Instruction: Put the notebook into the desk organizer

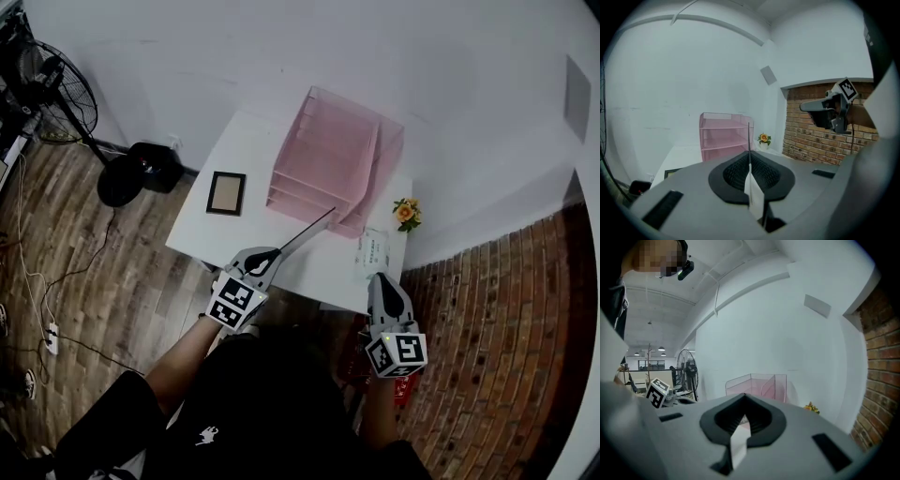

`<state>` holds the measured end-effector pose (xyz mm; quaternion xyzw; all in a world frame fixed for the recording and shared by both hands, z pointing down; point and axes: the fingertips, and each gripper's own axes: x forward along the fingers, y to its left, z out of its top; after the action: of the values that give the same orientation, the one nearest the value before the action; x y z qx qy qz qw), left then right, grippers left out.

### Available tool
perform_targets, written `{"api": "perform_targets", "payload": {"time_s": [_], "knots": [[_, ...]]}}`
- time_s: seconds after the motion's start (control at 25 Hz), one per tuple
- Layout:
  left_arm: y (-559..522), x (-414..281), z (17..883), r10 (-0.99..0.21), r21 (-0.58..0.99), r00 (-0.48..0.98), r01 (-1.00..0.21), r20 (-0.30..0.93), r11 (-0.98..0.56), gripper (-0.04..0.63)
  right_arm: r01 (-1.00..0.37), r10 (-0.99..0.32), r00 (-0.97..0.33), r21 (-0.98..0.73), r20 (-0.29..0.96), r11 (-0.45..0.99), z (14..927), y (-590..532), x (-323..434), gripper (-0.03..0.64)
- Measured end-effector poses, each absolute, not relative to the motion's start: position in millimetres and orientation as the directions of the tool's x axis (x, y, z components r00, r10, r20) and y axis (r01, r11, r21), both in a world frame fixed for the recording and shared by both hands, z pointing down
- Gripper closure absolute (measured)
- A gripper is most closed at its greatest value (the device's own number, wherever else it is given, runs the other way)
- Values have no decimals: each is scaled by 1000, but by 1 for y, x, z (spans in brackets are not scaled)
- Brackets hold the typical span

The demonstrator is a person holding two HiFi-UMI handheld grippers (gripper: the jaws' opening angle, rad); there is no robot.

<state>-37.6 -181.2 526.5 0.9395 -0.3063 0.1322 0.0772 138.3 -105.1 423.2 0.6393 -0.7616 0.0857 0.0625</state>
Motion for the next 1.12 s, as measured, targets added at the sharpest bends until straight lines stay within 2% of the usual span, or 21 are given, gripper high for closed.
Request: {"api": "perform_targets", "payload": {"time_s": [0.52, 1.12], "knots": [[-196, -28, 547, -512, 93, 783, -574, 355, -814, 584, -977, -954, -211, -69, 211, 200, 428, -125, 141, 615], [-231, -12, 558, -481, 164, 776, -581, 409, -797, 584, -984, -957, -175, -74, 233, 162, 433, -117, 153, 615]]}}
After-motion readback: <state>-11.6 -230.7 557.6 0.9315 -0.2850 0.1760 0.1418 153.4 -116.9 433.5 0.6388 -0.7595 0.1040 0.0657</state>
